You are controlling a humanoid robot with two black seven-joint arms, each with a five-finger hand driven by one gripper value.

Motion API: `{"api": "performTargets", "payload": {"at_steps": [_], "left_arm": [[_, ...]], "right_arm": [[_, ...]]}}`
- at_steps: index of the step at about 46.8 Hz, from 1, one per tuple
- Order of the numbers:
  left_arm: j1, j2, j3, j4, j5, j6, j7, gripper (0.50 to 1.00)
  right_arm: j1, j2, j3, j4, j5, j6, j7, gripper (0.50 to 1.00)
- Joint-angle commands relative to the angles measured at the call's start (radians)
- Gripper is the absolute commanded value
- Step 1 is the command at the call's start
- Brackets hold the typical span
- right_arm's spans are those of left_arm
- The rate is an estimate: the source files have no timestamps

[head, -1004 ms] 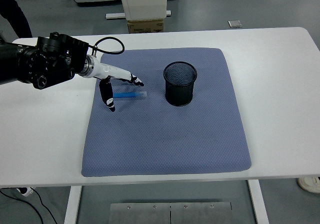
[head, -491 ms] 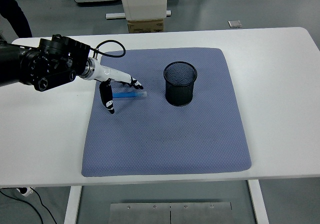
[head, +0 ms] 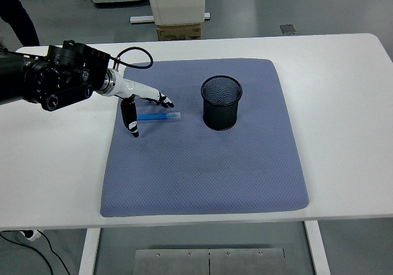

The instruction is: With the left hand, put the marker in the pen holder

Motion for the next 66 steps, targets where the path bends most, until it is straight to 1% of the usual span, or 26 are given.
{"api": "performTargets", "payload": {"at_steps": [1,10,16,18,23,30,32,37,39,40,51,54,57,66], "left_arm": [[0.000,-0.006,-0.005,0.000,0.008,-0.002,0.000,0.968],[0.000,-0.013,-0.006,0.000,0.016,0.000,0.000,0.959],[0.000,-0.022,-0.008,0.000,0.035,0.000,0.000,0.915],[0.000,-0.022,-0.008,0.000,0.037,0.000,0.000,0.912],[0.000,-0.022,-0.012,0.000,0.037,0.000,0.000,0.886],[0.000,-0.022,-0.012,0.000,0.039,0.000,0.000,0.871],[0.000,-0.023,-0.011,0.000,0.039,0.000,0.000,0.859],[0.000,-0.022,-0.012,0.000,0.054,0.000,0.000,0.813],[0.000,-0.022,-0.012,0.000,0.057,0.000,-0.002,0.807],[0.000,-0.022,-0.012,-0.002,0.062,0.000,-0.002,0.783],[0.000,-0.022,-0.012,-0.002,0.062,0.002,-0.002,0.777],[0.000,-0.022,-0.011,-0.002,0.062,0.002,-0.002,0.760],[0.000,-0.022,-0.011,-0.002,0.062,0.002,-0.002,0.719],[0.001,-0.022,-0.011,-0.002,0.065,0.002,-0.002,0.710]], "right_arm": [[0.001,0.000,0.000,0.000,0.000,0.000,0.000,1.000],[0.000,0.000,0.000,0.000,0.000,0.000,0.000,1.000],[0.001,0.000,0.000,0.000,0.000,0.000,0.000,1.000],[0.001,0.000,0.000,0.000,0.000,0.000,0.000,1.000],[0.000,0.000,0.000,0.000,0.000,0.000,0.000,1.000],[0.001,0.000,0.000,0.000,0.000,0.000,0.000,1.000],[0.001,0.000,0.000,0.000,0.000,0.000,0.000,1.000],[0.001,0.000,0.000,0.000,0.000,0.000,0.000,1.000],[0.001,0.000,0.000,0.000,0.000,0.000,0.000,1.000],[0.000,0.000,0.000,0.000,0.000,0.000,0.000,1.000],[0.001,0.000,0.000,0.000,0.000,0.000,0.000,1.000],[0.000,0.000,0.000,0.000,0.000,0.000,0.000,1.000],[0.001,0.000,0.000,0.000,0.000,0.000,0.000,1.000],[0.001,0.000,0.000,0.000,0.000,0.000,0.000,1.000]]}}
